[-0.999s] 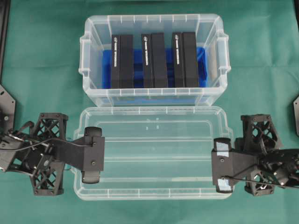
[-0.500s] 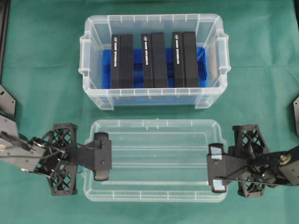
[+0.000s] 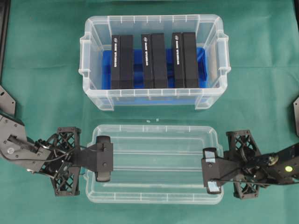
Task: Clamp the lid of the box with both arms, then lift and open it.
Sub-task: 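Lower the lid onto the cloth in front of the box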
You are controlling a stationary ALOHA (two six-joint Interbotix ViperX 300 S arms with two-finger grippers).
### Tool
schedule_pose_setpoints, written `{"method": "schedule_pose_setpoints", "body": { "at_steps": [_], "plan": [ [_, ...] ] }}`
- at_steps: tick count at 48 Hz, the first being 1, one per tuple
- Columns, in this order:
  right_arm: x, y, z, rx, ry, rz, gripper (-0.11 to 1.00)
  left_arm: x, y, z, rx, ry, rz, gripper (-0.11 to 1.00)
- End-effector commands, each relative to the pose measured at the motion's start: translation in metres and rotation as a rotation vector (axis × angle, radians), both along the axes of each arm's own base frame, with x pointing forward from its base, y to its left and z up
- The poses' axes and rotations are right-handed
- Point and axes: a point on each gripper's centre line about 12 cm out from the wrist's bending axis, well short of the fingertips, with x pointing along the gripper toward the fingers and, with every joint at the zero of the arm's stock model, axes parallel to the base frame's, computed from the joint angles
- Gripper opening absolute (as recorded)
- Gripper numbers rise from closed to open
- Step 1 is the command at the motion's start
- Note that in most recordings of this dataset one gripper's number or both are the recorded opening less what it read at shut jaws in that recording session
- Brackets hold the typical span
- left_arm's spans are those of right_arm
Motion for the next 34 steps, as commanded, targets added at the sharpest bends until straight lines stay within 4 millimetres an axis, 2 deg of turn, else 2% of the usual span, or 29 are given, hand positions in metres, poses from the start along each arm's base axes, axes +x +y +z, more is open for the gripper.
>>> {"method": "schedule_pose_setpoints", "body": {
  "at_steps": [1,15,34],
  "plan": [
    [0.019,-0.003,0.018,0.038,-0.097,0.001,0.0,0.018,0.002,0.019,-0.035,-0.111,0.019,0.01],
    [0.001,-0.003,0.016,0.053,-0.084,-0.015,0.0,0.005,0.004,0.015,-0.036,-0.09,0.02,0.01],
    [-0.032,0.001,0.013,0.071,-0.066,-0.014,0.0,-0.034,0.003,0.01,-0.072,-0.06,0.089,0.01]
  ]
}}
